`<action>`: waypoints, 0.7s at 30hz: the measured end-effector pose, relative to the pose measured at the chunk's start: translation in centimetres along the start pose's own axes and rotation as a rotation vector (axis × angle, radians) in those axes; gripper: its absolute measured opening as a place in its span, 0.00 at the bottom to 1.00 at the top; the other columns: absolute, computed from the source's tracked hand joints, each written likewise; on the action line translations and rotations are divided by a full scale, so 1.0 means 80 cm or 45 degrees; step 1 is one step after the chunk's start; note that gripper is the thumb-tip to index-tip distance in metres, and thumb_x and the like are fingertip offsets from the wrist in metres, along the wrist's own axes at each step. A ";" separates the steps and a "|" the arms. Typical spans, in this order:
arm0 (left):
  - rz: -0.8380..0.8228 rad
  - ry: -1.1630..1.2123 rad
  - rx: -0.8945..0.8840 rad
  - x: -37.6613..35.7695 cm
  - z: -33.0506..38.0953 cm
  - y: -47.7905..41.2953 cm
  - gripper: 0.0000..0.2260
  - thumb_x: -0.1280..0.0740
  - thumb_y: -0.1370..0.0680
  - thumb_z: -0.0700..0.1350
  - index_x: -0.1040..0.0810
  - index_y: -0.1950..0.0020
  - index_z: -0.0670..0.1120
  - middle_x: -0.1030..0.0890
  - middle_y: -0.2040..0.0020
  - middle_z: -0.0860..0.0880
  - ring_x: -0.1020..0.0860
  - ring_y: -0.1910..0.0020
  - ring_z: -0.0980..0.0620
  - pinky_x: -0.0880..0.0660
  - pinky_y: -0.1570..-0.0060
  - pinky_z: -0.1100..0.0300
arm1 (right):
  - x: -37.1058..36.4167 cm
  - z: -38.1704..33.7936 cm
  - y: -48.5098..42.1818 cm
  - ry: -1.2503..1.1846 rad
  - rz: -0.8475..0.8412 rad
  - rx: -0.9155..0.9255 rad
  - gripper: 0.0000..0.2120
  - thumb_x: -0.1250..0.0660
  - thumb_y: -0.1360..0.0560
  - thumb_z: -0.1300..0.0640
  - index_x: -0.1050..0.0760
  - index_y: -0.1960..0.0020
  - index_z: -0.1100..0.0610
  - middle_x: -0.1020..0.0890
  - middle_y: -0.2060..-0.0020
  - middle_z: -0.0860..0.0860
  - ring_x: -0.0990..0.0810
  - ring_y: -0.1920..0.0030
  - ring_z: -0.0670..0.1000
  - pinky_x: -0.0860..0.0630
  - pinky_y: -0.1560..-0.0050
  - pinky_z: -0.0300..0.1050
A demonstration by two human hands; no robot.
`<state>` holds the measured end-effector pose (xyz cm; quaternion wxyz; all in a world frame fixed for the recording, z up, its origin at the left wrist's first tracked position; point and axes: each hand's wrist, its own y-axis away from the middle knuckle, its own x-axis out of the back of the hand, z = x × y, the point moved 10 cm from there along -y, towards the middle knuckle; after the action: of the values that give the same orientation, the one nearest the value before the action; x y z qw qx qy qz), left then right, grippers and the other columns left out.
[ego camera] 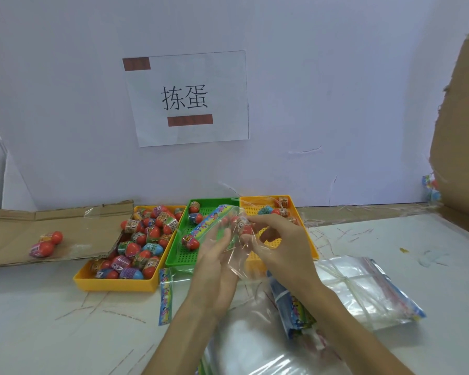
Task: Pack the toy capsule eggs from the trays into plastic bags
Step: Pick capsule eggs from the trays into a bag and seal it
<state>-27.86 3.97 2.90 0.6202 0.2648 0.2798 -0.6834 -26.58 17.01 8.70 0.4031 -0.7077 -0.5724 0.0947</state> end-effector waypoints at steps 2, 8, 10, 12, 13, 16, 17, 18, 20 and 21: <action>-0.012 -0.009 0.011 -0.003 -0.001 0.002 0.19 0.33 0.23 0.41 0.23 0.31 0.41 0.17 0.39 0.38 0.18 0.45 0.44 0.16 0.52 0.52 | 0.003 -0.001 0.001 0.003 0.037 0.004 0.15 0.20 0.30 0.56 0.16 0.44 0.53 0.17 0.56 0.44 0.21 0.60 0.46 0.25 0.60 0.31; -0.074 -0.014 -0.002 -0.010 -0.003 0.003 0.21 0.33 0.22 0.40 0.25 0.29 0.38 0.17 0.45 0.40 0.17 0.52 0.48 0.17 0.54 0.54 | 0.011 -0.007 0.002 0.011 0.103 0.048 0.09 0.19 0.31 0.58 0.17 0.54 0.51 0.18 0.62 0.42 0.22 0.62 0.45 0.27 0.62 0.31; -0.093 -0.028 -0.023 -0.013 -0.002 0.004 0.21 0.34 0.22 0.38 0.25 0.28 0.40 0.16 0.43 0.41 0.16 0.51 0.47 0.16 0.49 0.51 | 0.013 -0.009 0.003 0.018 0.136 0.054 0.10 0.19 0.31 0.60 0.18 0.57 0.51 0.19 0.63 0.43 0.23 0.62 0.44 0.28 0.63 0.30; -0.101 -0.016 -0.029 -0.013 -0.004 0.005 0.23 0.33 0.24 0.38 0.24 0.28 0.48 0.16 0.39 0.43 0.16 0.47 0.45 0.18 0.45 0.49 | 0.015 -0.010 0.005 0.020 0.166 0.060 0.11 0.19 0.31 0.60 0.20 0.58 0.51 0.20 0.65 0.42 0.23 0.63 0.43 0.29 0.63 0.28; -0.108 -0.013 -0.027 -0.014 -0.005 0.006 0.24 0.33 0.24 0.37 0.24 0.29 0.49 0.17 0.39 0.43 0.16 0.47 0.45 0.18 0.46 0.50 | 0.015 -0.010 0.006 0.020 0.174 0.063 0.11 0.19 0.31 0.59 0.21 0.59 0.51 0.21 0.66 0.42 0.24 0.63 0.42 0.30 0.63 0.28; -0.098 0.025 -0.002 -0.013 -0.005 0.006 0.20 0.32 0.25 0.37 0.22 0.32 0.42 0.17 0.45 0.41 0.17 0.53 0.48 0.16 0.51 0.54 | 0.013 -0.010 0.006 0.009 0.155 0.085 0.10 0.20 0.31 0.60 0.21 0.58 0.53 0.22 0.64 0.39 0.23 0.63 0.43 0.30 0.62 0.28; -0.087 0.053 0.019 -0.010 -0.006 0.004 0.18 0.31 0.25 0.37 0.19 0.36 0.41 0.17 0.48 0.42 0.17 0.55 0.49 0.16 0.53 0.56 | 0.011 -0.012 0.005 0.004 0.131 0.106 0.10 0.20 0.31 0.61 0.21 0.57 0.54 0.22 0.64 0.39 0.23 0.63 0.44 0.29 0.62 0.29; -0.075 0.073 0.049 -0.007 -0.008 0.004 0.14 0.31 0.26 0.39 0.15 0.40 0.43 0.16 0.49 0.43 0.17 0.56 0.50 0.16 0.55 0.58 | 0.009 -0.014 0.005 0.003 0.105 0.134 0.09 0.21 0.31 0.62 0.21 0.56 0.55 0.22 0.63 0.39 0.23 0.63 0.45 0.29 0.62 0.30; -0.033 0.062 0.120 0.002 -0.013 0.001 0.09 0.30 0.25 0.44 0.12 0.48 0.47 0.15 0.53 0.47 0.17 0.58 0.53 0.18 0.59 0.59 | 0.004 -0.019 0.004 -0.003 0.065 0.184 0.09 0.21 0.30 0.63 0.20 0.56 0.57 0.22 0.62 0.41 0.24 0.64 0.45 0.28 0.62 0.31; -0.016 0.034 0.149 0.006 -0.016 0.000 0.09 0.30 0.24 0.47 0.12 0.49 0.48 0.15 0.54 0.48 0.17 0.58 0.53 0.18 0.58 0.58 | 0.003 -0.022 0.004 -0.009 0.059 0.203 0.09 0.21 0.30 0.64 0.20 0.56 0.57 0.23 0.62 0.42 0.24 0.64 0.44 0.28 0.62 0.31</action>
<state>-27.88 4.57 1.66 0.5957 0.3079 0.2493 -0.6987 -25.22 16.42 9.68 0.4540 -0.6860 -0.5480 0.1518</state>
